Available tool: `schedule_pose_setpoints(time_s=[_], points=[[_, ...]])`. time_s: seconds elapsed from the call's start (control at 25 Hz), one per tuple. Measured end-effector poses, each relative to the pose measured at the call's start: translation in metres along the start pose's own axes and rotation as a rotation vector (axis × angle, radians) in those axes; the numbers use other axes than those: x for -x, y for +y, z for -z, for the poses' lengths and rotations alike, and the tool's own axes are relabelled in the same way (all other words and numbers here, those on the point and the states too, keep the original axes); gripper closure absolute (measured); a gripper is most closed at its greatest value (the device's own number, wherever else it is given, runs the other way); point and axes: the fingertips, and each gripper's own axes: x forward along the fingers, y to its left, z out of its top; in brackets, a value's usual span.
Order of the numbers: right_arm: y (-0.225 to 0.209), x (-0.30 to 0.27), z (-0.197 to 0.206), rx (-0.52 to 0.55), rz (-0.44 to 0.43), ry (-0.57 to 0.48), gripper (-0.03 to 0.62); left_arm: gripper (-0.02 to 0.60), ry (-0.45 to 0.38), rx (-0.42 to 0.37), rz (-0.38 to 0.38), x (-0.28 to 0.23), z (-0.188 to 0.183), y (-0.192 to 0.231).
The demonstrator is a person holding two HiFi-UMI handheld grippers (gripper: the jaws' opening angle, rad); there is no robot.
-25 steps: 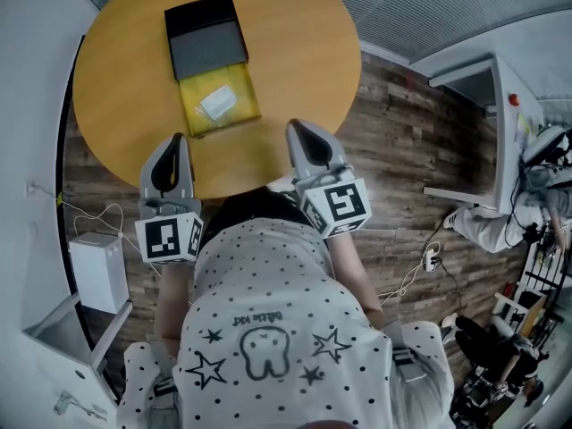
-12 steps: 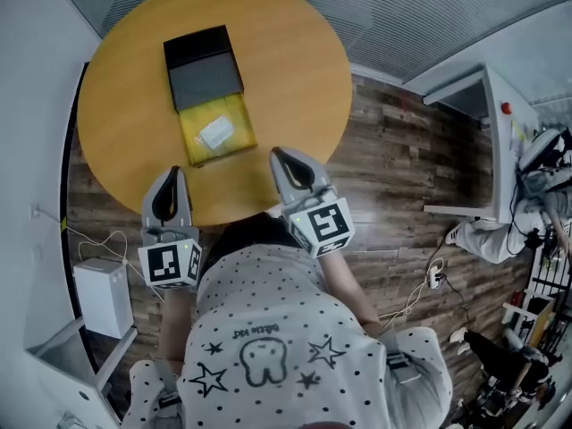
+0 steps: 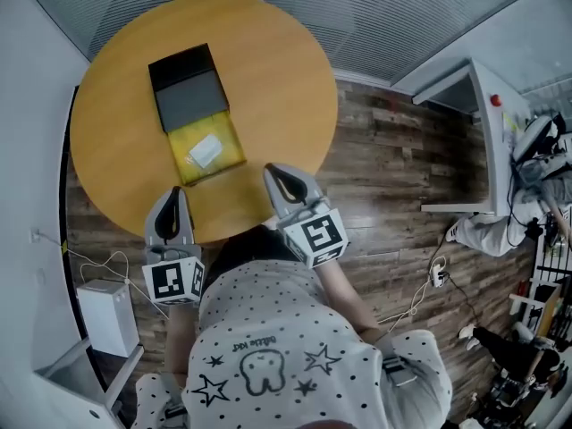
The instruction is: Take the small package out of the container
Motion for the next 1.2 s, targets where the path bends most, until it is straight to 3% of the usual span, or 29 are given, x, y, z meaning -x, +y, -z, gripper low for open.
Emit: schedule_pose_setpoints(time_s=[0.8, 1.04, 1.12, 1.2], points=[[-0.003, -0.008, -0.023, 0.039, -0.041, -0.044, 0.589, 0.575, -0.028, -0.015, -0.047, 0.005, -0.011, 0.006], [-0.002, -0.022, -0.034, 0.113, -0.094, -0.054, 0.589, 0.575, -0.054, -0.019, -0.082, 0.006, -0.020, 0.013], [0.001, -0.032, -0.030, 0.152, -0.125, -0.022, 0.535, 0.575, -0.051, -0.017, -0.093, 0.008, -0.017, 0.016], [0.004, -0.042, -0.023, 0.179, -0.153, 0.008, 0.526, 0.575, -0.041, -0.014, -0.101, 0.012, -0.012, 0.020]])
